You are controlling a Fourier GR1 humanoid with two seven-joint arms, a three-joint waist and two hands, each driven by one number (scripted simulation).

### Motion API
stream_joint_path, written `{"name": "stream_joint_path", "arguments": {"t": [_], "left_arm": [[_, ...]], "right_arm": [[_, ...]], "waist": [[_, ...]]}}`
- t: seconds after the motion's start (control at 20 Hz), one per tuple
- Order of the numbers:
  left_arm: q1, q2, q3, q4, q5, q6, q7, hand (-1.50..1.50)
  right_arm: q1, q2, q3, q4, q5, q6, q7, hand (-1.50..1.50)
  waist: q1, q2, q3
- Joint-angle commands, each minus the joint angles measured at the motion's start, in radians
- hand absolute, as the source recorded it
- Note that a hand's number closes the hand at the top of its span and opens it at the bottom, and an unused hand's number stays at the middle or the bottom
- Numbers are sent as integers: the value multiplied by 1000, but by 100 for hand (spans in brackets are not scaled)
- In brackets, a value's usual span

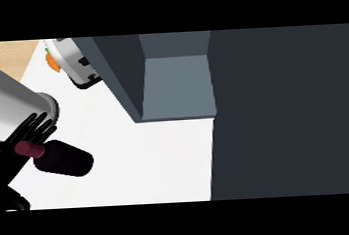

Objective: Pick up the wine, place it into the cabinet and close the cabinet

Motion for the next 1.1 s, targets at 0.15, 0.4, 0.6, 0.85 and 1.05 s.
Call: {"name": "stream_joint_path", "arguments": {"t": [0.15,0.4,0.6,0.85,1.05], "left_arm": [[-40,8,-18,89,-46,-52,-111,-150],[-8,27,-40,172,-180,-60,-293,-150],[-13,14,-79,172,-200,-36,-312,-150],[-61,27,-104,241,-227,3,-355,-150],[-86,-11,-150,296,-272,60,-405,-150]], "right_arm": [[33,-11,-69,-102,-116,24,15,-150],[22,-4,-68,-149,-124,-6,65,-150],[-15,27,41,-156,-36,-43,111,-150],[5,31,26,-107,-30,-7,44,-150],[-44,5,1,-118,-75,-27,115,-150]], "waist": [[5,0,1],[-6,0,-1],[3,-1,-1],[2,0,0],[-2,1,-1]]}}
